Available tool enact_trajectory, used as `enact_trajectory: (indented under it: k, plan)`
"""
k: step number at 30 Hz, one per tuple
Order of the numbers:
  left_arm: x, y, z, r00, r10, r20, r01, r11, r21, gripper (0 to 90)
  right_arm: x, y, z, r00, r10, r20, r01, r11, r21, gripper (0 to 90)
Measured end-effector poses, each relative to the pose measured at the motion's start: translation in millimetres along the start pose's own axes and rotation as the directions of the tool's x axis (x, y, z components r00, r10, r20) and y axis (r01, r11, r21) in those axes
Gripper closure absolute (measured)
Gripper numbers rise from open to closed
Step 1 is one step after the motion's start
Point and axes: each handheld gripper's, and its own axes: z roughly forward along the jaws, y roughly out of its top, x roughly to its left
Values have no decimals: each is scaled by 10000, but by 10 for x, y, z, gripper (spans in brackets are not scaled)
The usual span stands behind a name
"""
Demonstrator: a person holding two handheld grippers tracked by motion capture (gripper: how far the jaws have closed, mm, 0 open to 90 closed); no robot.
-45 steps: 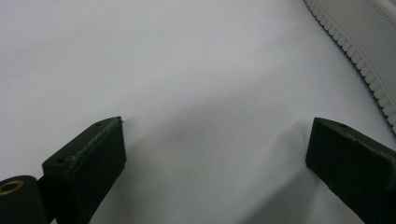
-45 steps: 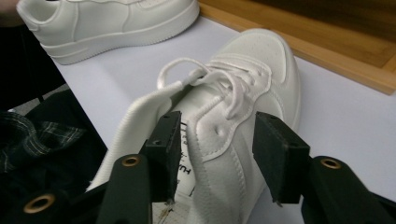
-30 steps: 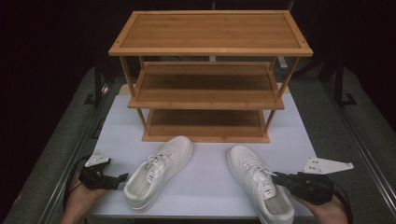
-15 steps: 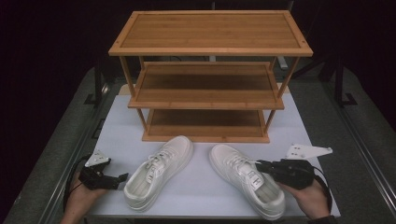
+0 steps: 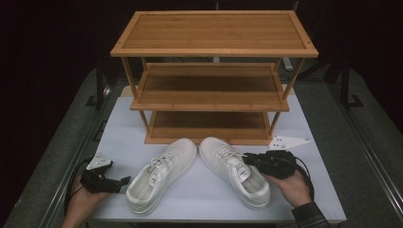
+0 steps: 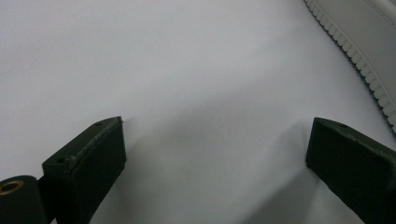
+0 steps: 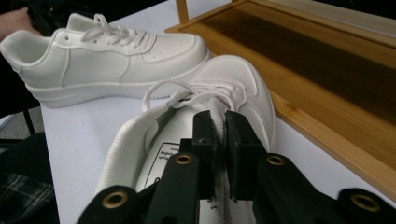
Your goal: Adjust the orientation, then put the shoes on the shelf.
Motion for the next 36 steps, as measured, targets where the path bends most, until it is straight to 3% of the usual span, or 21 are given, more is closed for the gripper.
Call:
enact_trajectory:
  k: [5, 10, 13, 20, 22, 26, 29, 36]
  plan:
    - [-1, 0, -1, 10000, -13, 5, 13, 10000, -9, 43, -26, -33, -9, 9993, 203, -316, -196, 9995, 228, 633]
    - [0, 7, -5, 10000, 15, 37, -15, 10000, 21, 43, -39, -34, -21, 9991, 345, -232, -338, 9990, 291, 464]
    - [-2, 24, -18, 9997, -7, 251, 6, 10000, 49, 44, -41, -31, -61, 9993, 347, -142, -345, 9993, 173, 416]
    - [-146, 266, -256, 9967, 431, 684, -373, 9958, -838, 55, -65, -37, -124, 9989, 440, -130, -440, 9990, 36, 374]
    - [-182, 330, -334, 9946, 375, 970, -260, 9928, -1171, 66, -66, -33, -132, 9989, 433, -158, -433, 9991, -33, 358]
    - [-270, 472, -472, 9863, 509, 1568, -224, 9837, -1784, 72, -50, -15, -128, 9990, 379, -227, -379, 9993, 17, 345]
    - [-358, 559, -513, 9754, 849, 2034, -409, 9765, -2114, 129, -39, -11, -113, 9990, 360, -267, -358, 9993, 77, 345]
    - [-584, 713, -362, 9521, 1417, 2708, -835, 9729, -2157, 168, -14, -20, -54, 9991, 292, -315, -283, 9992, 288, 356]
